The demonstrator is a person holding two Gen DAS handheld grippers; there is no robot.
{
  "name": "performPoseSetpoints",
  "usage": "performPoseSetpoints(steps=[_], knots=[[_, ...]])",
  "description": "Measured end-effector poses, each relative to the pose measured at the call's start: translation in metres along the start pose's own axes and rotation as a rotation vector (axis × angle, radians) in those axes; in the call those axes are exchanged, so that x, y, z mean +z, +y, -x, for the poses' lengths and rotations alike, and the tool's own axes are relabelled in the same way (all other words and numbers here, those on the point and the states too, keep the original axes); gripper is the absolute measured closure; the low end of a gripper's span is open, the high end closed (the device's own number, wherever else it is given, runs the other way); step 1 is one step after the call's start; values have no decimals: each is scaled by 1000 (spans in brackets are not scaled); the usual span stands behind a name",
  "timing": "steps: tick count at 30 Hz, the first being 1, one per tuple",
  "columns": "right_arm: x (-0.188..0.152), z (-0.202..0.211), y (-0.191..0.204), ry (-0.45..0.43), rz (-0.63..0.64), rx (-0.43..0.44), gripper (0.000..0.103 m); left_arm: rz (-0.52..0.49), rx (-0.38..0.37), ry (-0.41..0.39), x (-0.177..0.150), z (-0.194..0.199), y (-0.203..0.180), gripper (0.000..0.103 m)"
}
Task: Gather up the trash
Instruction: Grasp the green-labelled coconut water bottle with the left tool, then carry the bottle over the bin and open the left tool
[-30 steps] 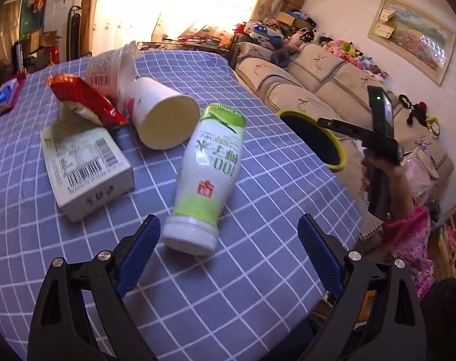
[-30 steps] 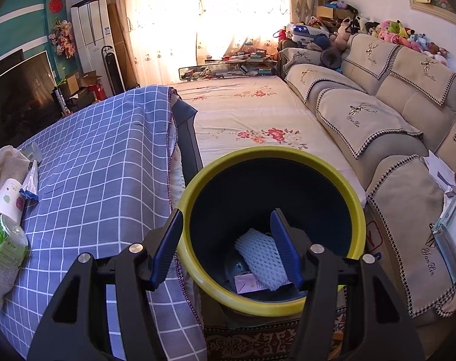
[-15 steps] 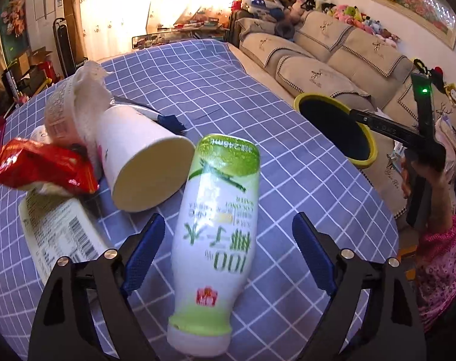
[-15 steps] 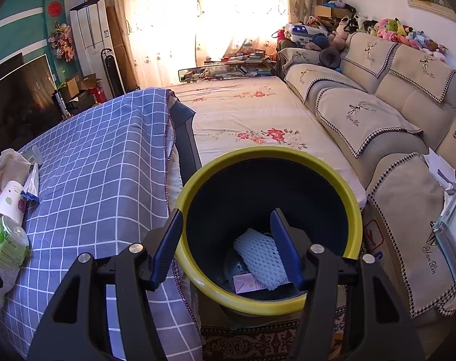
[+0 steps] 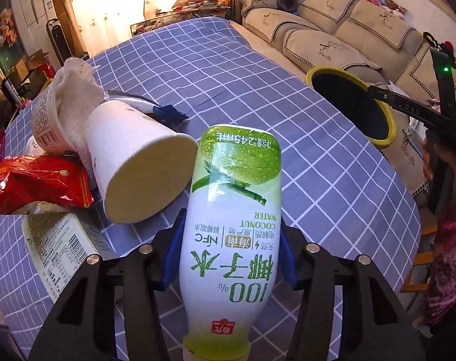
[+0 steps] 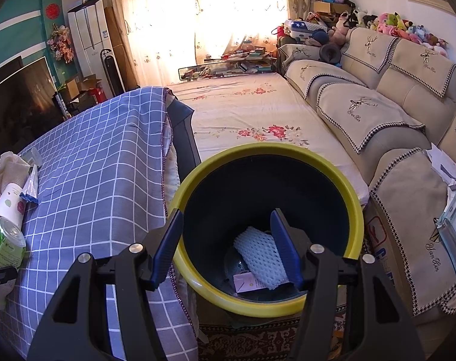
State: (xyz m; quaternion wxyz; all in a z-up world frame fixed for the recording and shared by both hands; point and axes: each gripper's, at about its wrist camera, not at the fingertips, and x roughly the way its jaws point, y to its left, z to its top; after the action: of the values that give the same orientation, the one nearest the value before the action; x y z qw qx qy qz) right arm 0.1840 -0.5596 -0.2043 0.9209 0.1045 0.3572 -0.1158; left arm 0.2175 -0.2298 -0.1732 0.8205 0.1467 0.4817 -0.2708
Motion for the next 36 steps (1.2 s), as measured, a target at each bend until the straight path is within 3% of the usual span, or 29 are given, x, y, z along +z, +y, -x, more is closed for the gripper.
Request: performPoseSetpoints(steps=[11, 19, 27, 36], knots=[[3, 37, -15, -76, -27, -8, 45, -75, -69, -131, 24, 52, -40, 52], [1, 61, -46, -123, -74, -24, 45, -131, -127, -185, 63, 58, -81, 52], [-9, 90, -98, -175, -149, -121, 45, -218, -223, -193, 128, 30, -147, 52], [-23, 83, -140, -141, -205, -158, 45, -253, -271, -109, 194, -64, -221, 52]])
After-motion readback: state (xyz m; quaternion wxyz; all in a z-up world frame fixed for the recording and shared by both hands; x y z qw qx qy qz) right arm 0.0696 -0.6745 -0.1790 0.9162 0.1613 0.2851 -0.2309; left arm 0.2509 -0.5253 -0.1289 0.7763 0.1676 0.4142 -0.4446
